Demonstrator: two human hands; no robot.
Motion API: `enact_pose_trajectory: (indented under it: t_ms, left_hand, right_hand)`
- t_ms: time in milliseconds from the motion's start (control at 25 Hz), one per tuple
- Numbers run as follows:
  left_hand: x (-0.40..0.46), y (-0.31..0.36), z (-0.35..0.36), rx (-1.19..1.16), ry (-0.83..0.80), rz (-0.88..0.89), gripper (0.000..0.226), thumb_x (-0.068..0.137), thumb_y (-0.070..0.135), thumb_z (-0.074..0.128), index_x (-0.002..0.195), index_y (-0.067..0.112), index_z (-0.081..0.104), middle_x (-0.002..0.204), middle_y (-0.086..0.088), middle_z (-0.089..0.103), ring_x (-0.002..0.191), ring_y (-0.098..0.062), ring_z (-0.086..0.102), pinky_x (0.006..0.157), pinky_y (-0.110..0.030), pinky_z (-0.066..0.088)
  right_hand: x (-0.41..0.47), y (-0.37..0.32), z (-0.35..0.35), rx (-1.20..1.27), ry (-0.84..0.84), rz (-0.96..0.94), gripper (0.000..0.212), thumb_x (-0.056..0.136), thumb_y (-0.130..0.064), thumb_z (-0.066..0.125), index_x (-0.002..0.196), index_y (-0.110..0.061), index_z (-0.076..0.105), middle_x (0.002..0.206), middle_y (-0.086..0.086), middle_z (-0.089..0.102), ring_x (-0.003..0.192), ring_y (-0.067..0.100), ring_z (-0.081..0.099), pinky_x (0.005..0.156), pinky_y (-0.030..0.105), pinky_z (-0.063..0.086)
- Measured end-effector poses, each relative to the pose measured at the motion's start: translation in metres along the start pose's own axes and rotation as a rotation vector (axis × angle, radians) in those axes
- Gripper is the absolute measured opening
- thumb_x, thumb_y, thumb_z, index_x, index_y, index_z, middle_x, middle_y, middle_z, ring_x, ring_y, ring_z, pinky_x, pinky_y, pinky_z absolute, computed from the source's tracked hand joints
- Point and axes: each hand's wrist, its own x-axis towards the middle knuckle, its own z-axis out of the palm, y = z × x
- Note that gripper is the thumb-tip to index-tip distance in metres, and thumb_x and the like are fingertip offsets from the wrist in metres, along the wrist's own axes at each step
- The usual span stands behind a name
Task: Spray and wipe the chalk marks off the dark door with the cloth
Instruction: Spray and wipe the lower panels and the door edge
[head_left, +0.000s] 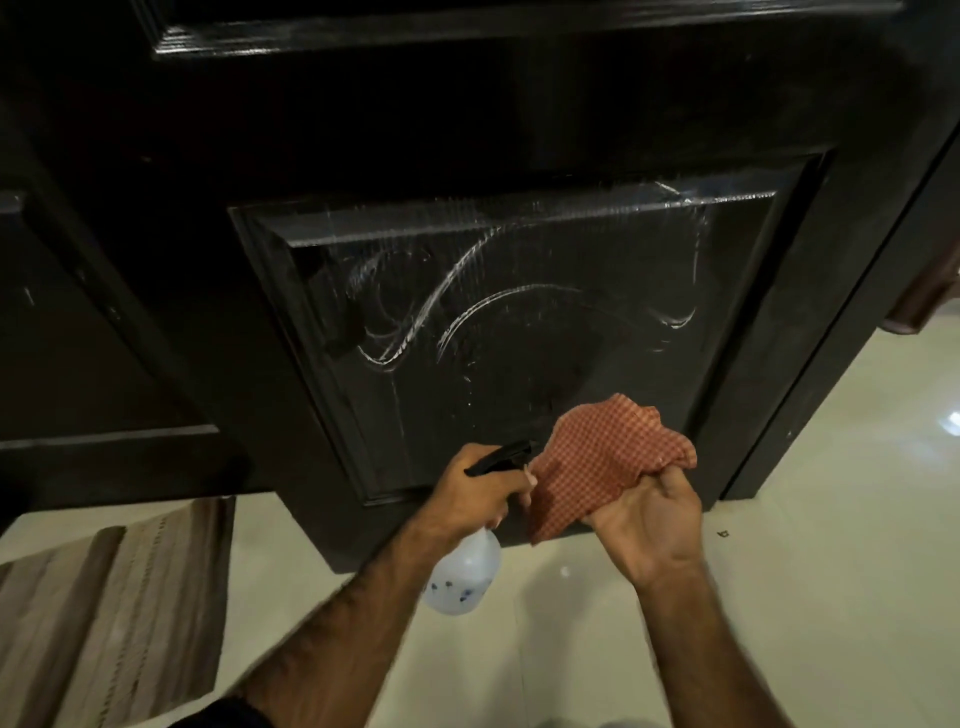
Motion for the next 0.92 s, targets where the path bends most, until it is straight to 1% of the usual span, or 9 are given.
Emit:
enact_pose_trajectory:
  t_ms: [160,320,440,560,640,720,800,880,920]
  left_hand:
    - [0.009,0.023,0.018,0.006,-0.019,0.011,0.031,0.088,0.021,0.078,0.103,-0.005,0.071,0.082,-0.020,0.072,0.047,-0.014,0.051,0.047,-0.030,0.039]
    - [0.027,0.095,0.053,-0.007,-0.060,0.092,0.026,0.093,0.014,0.075,0.108,-0.006,0.071,0.084,-0.019,0.073,0.047,-0.016,0.047,0.048,-0.031,0.036]
    - [0.038,0.157,0.079,-0.029,-0.080,0.203,0.020,0.095,0.011,0.072,0.098,-0.008,0.073,0.087,-0.021,0.074,0.046,-0.019,0.046,0.049,-0.034,0.037]
    - [0.042,0.204,0.096,-0.071,-0.073,0.267,0.017,0.096,0.013,0.072,0.099,-0.004,0.073,0.088,-0.020,0.074,0.047,-0.019,0.047,0.049,-0.032,0.038]
    - [0.043,0.221,0.099,-0.089,-0.047,0.288,0.021,0.096,0.014,0.072,0.103,-0.005,0.073,0.089,-0.021,0.075,0.049,-0.019,0.047,0.051,-0.032,0.040]
    - [0.045,0.229,0.098,-0.083,-0.011,0.285,0.023,0.096,0.017,0.072,0.105,-0.004,0.074,0.095,-0.025,0.076,0.050,-0.018,0.048,0.052,-0.032,0.041]
    - [0.046,0.234,0.095,-0.072,0.011,0.263,0.021,0.096,0.019,0.074,0.107,0.001,0.074,0.101,-0.025,0.077,0.051,-0.016,0.050,0.053,-0.031,0.042]
    - [0.047,0.236,0.089,-0.053,0.042,0.260,0.016,0.096,0.018,0.073,0.105,0.005,0.074,0.101,-0.023,0.077,0.051,-0.014,0.051,0.054,-0.032,0.043]
    - [0.047,0.237,0.085,-0.044,0.064,0.262,0.014,0.096,0.018,0.073,0.104,0.006,0.075,0.099,-0.022,0.078,0.050,-0.014,0.051,0.055,-0.032,0.043]
  right_hand:
    - [-0.004,-0.019,0.001,-0.051,0.002,-0.141,0.046,0.105,-0.041,0.053,0.127,-0.007,0.074,0.141,0.020,0.067,0.122,0.037,0.071,0.101,0.055,0.059]
    - [-0.005,-0.095,0.047,-0.220,-0.036,-0.549,0.071,0.076,-0.054,0.086,0.133,-0.014,0.069,0.141,0.015,0.068,0.128,0.030,0.067,0.110,0.050,0.052]
    - [0.005,-0.155,0.083,-0.472,-0.052,-0.806,0.070,0.092,-0.051,0.070,0.150,-0.013,0.057,0.146,0.008,0.063,0.130,0.020,0.062,0.115,0.030,0.046]
    - [0.035,-0.211,0.124,-0.848,-0.015,-1.048,0.048,0.105,-0.027,0.052,0.146,-0.002,0.057,0.151,0.009,0.055,0.139,0.024,0.051,0.114,0.011,0.035]
    - [0.062,-0.220,0.148,-1.087,-0.026,-1.087,0.055,0.102,-0.036,0.048,0.150,-0.009,0.056,0.163,0.008,0.044,0.153,0.026,0.038,0.131,0.028,0.021]
    - [0.089,-0.203,0.143,-1.536,-0.001,-1.226,0.059,0.102,-0.043,0.043,0.153,-0.015,0.054,0.172,0.014,0.031,0.161,0.035,0.020,0.134,0.042,-0.001]
    - [0.100,-0.200,0.108,-1.821,-0.038,-1.409,0.049,0.107,-0.041,0.041,0.146,-0.016,0.058,0.168,0.017,0.037,0.158,0.038,0.025,0.129,0.052,0.012]
    - [0.092,-0.218,0.093,-1.848,-0.093,-1.491,0.043,0.106,-0.037,0.042,0.135,-0.012,0.062,0.155,0.017,0.052,0.147,0.039,0.044,0.120,0.056,0.034]
    - [0.089,-0.219,0.097,-1.807,-0.023,-1.499,0.044,0.103,-0.034,0.044,0.136,-0.010,0.062,0.153,0.017,0.055,0.146,0.039,0.046,0.118,0.054,0.036]
